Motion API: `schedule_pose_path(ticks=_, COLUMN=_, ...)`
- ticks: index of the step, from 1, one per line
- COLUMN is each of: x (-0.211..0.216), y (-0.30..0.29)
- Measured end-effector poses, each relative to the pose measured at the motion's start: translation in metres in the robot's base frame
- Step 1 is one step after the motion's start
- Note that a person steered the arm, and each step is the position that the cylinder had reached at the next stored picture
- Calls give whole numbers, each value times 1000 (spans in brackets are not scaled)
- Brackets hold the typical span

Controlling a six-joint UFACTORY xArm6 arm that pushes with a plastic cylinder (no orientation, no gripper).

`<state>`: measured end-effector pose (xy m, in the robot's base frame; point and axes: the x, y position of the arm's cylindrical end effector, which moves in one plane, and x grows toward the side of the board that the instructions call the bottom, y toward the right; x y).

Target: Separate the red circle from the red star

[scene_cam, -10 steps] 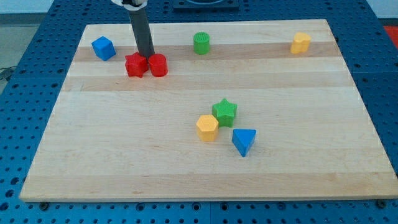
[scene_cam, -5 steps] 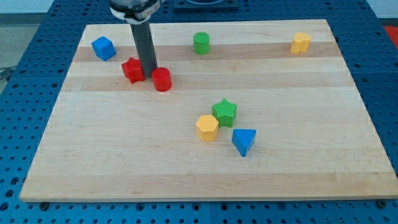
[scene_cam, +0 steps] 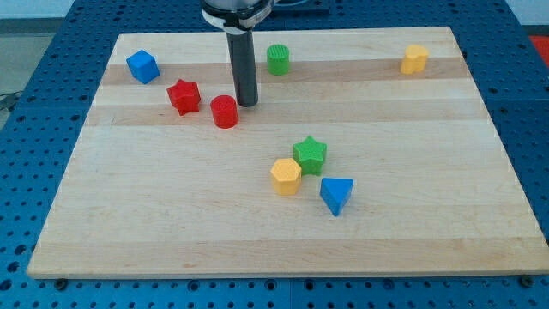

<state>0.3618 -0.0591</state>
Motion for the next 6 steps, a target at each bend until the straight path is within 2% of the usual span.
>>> schedule_pose_path(ticks=1, x=0, y=-4)
schedule_pose_path(ticks=3, x=14, y=-58)
schedule_pose_path(ticks=5, x=80, y=-82)
schedule_pose_path(ticks=6, x=98, y=-83)
